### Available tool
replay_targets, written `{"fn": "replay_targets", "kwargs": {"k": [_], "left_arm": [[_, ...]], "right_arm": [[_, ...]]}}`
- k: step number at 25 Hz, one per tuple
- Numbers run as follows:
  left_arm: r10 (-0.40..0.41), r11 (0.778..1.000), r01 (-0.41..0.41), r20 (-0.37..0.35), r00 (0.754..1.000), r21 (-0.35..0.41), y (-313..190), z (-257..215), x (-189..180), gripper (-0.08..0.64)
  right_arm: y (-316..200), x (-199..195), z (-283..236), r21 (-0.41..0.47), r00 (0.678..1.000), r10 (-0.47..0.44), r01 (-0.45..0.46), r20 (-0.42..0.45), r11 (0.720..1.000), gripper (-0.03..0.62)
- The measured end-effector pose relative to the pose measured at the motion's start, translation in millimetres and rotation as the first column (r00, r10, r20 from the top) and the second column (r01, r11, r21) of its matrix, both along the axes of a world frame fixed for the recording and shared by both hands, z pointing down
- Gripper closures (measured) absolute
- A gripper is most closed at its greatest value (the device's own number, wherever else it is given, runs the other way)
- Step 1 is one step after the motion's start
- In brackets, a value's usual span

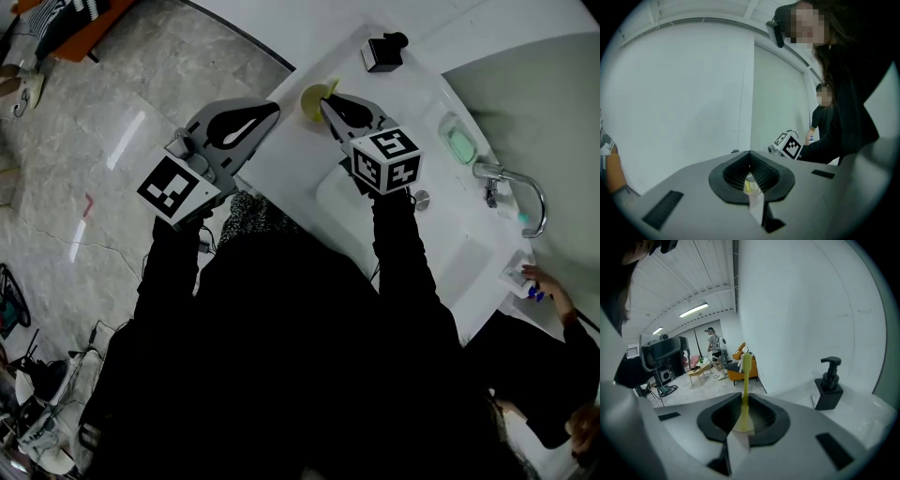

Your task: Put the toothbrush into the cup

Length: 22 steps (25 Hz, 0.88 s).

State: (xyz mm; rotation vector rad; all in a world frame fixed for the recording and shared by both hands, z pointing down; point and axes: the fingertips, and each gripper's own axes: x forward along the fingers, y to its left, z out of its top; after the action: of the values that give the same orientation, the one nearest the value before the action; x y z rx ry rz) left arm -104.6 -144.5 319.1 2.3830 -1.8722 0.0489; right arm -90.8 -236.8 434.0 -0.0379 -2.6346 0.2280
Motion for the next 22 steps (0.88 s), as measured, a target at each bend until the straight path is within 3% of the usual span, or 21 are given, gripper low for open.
{"fn": "replay_targets", "kwargs": {"k": [11,22], "left_arm": [[0.007,1.000,-0.007,-0.006,1.000,0.001,1.6,0.8,3.0,0.551],[-0.011,1.000,0.011,-0.005,1.000,-0.005,-2.7,-0.5,1.6,0.551]], "right_arm": [[1.8,-2.2,5.0,0.106,1.000,-0.005,0.008,-0.030,0.994,0.540],[-3.5,6.6,-26.4,0.093,0.997,0.051,-0.056,0.054,0.994,0.540]]}}
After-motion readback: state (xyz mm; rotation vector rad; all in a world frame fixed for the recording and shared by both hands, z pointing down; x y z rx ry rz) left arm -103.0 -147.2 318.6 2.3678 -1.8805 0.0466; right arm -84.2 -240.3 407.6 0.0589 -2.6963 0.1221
